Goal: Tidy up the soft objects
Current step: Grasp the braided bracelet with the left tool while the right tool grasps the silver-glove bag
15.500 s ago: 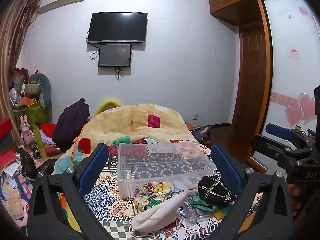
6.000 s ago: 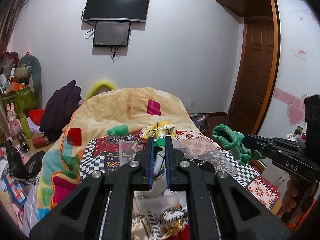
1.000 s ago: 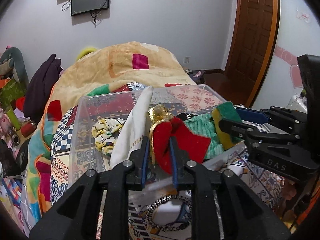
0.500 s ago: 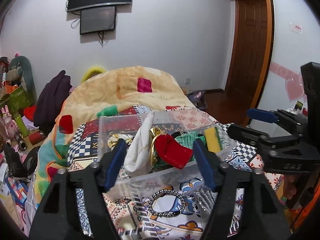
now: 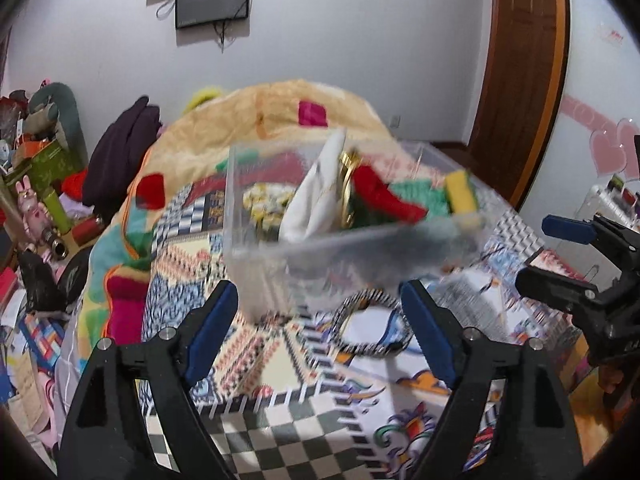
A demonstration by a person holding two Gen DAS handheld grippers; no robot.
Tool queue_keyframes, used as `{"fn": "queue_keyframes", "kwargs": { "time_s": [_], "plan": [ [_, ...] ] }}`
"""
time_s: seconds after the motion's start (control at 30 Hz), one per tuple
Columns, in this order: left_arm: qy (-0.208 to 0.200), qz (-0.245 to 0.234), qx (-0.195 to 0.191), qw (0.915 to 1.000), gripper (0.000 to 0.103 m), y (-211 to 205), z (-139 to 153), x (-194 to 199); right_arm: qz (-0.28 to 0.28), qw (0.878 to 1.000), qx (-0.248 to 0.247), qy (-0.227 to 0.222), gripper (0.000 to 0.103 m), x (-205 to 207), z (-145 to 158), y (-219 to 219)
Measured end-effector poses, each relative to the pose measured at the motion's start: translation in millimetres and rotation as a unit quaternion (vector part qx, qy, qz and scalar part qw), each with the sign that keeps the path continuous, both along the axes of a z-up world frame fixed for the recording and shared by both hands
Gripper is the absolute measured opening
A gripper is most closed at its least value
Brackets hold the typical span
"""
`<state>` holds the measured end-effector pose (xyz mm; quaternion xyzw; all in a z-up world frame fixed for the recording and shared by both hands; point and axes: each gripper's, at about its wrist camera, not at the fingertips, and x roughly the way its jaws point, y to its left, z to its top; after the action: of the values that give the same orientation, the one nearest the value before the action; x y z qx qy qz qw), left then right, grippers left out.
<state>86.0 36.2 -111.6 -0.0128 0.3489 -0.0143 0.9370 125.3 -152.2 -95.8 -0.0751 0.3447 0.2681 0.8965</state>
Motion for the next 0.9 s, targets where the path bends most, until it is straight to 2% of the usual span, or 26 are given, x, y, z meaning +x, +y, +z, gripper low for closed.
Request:
{"fn": "queue_keyframes", "kwargs": {
  "time_s": [0.1,0.17,0.3,0.4,0.47,0.53,0.67,0.7,0.77,0.9],
  "plan": [
    [0.023,0.002,0.006,0.9997,0.082,1,-15,4,0.004,0.999,0.000,0.034,0.098,2,-16,2],
    [0.040,-0.001,0.007,0.9992,0.071,2,-24,7,0.009,0.999,0.000,0.053,0.098,4,-26,4],
    [0.067,-0.015,0.003,0.9977,0.062,-2,-34,16,0.019,0.997,-0.006,0.078,0.097,3,-38,9],
    [0.084,-0.023,-0.003,0.9962,0.057,-7,-37,24,0.025,0.996,-0.015,0.089,0.086,3,-44,13],
    [0.098,-0.031,-0.005,0.9947,0.049,-12,-42,30,0.032,0.995,-0.018,0.095,0.077,3,-46,15],
    [0.101,-0.032,0.005,0.9944,0.045,-16,-45,35,0.037,0.994,-0.020,0.098,0.069,2,-47,16],
    [0.104,-0.041,0.009,0.9937,0.027,-22,-46,39,0.053,0.993,-0.019,0.102,0.046,0,-49,17],
    [0.103,-0.041,0.011,0.9938,0.024,-23,-46,39,0.055,0.993,-0.019,0.102,0.044,-1,-49,17],
    [0.101,-0.047,0.012,0.9937,0.011,-24,-46,39,0.054,0.994,-0.016,0.098,0.036,-2,-47,16],
    [0.098,-0.052,0.004,0.9938,0.006,-23,-46,37,0.047,0.995,-0.012,0.088,0.028,-1,-43,12]
  ]
}}
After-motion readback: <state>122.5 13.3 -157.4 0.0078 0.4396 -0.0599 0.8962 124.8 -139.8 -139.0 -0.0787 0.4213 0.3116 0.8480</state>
